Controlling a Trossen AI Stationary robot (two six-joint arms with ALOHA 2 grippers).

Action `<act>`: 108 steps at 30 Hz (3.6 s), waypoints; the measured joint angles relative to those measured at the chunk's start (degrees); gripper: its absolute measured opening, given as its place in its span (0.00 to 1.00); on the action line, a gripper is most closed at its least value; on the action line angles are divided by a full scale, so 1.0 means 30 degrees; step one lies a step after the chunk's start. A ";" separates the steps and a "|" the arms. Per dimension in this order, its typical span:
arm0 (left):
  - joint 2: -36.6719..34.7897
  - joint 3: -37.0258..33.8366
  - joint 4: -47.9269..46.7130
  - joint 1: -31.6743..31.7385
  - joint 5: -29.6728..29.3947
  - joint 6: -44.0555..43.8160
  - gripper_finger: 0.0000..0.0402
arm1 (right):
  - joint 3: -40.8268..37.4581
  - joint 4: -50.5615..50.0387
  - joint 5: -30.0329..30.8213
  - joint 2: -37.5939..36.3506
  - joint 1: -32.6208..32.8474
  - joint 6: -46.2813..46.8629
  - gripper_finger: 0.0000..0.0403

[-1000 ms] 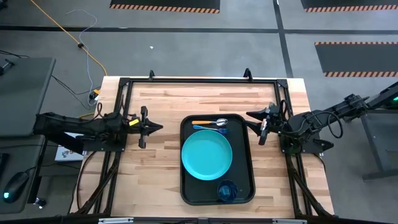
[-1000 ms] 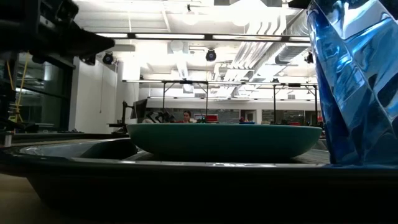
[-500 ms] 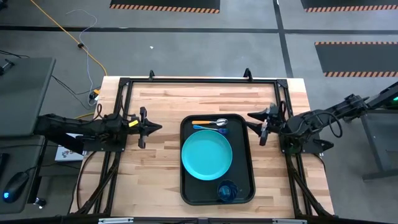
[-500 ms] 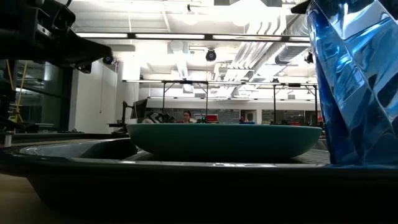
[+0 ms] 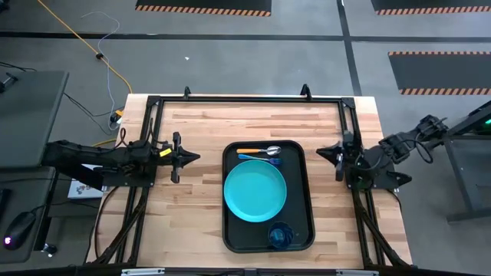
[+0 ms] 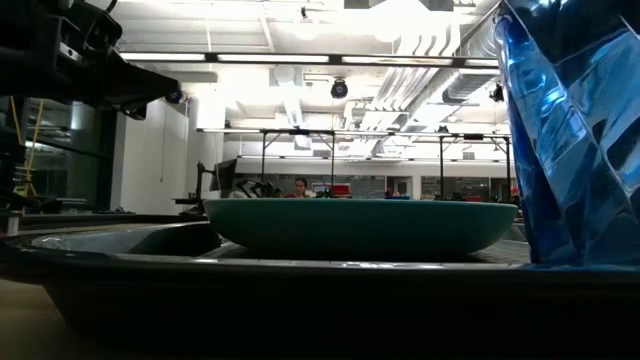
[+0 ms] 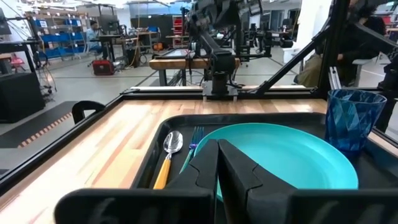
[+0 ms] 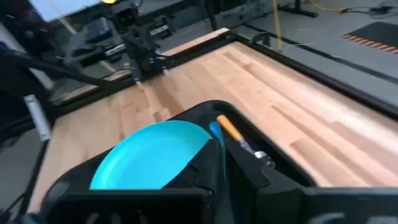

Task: Pick and place plate/cup/fork/spoon on tray
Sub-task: Return to Home Position

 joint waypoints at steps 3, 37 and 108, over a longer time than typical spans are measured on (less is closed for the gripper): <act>0.0000 0.0000 0.0007 0.0000 -0.0007 0.0006 0.00 | -0.2204 0.1707 -0.0061 -0.1658 0.0735 -0.0160 0.03; 0.0000 0.0007 -0.0042 0.0000 0.0053 0.0006 0.00 | -1.1760 1.3719 -1.2160 -0.9038 -0.8953 -0.7782 0.00; 0.0000 0.0007 -0.0044 0.0000 0.0066 0.0006 0.00 | -1.1730 1.1708 -1.2120 -0.8874 -0.8934 -0.8705 0.00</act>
